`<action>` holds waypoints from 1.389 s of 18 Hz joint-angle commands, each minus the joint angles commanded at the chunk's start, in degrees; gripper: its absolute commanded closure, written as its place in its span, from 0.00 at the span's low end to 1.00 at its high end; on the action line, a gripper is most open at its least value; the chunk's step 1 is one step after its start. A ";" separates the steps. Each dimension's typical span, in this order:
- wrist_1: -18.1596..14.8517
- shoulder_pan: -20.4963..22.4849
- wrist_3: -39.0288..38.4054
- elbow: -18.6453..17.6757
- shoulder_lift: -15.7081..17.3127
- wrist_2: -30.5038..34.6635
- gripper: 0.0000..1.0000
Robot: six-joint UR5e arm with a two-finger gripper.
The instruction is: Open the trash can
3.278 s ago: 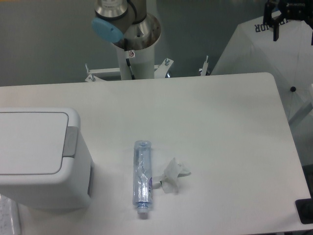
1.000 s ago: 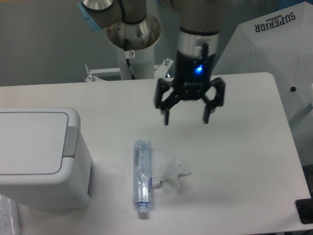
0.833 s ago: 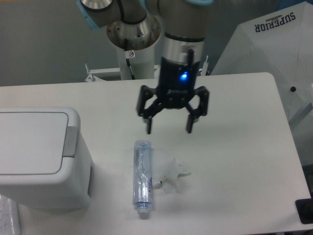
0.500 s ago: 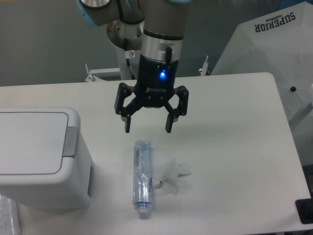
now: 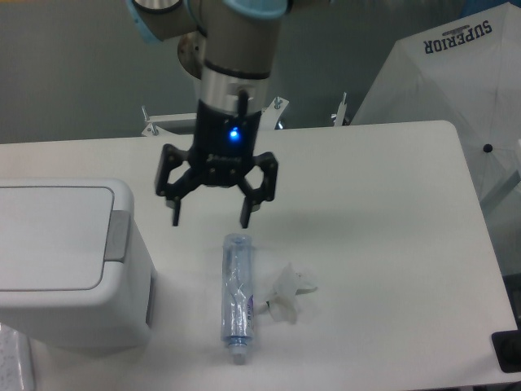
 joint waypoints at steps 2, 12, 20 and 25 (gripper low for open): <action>0.18 -0.79 0.00 -0.09 -0.71 0.09 0.00; 0.09 -2.02 -0.09 -0.61 -0.80 0.00 0.00; 0.18 -2.55 0.18 -0.53 -0.97 -0.09 0.00; 0.35 -2.55 0.26 -0.79 -1.06 -0.09 0.00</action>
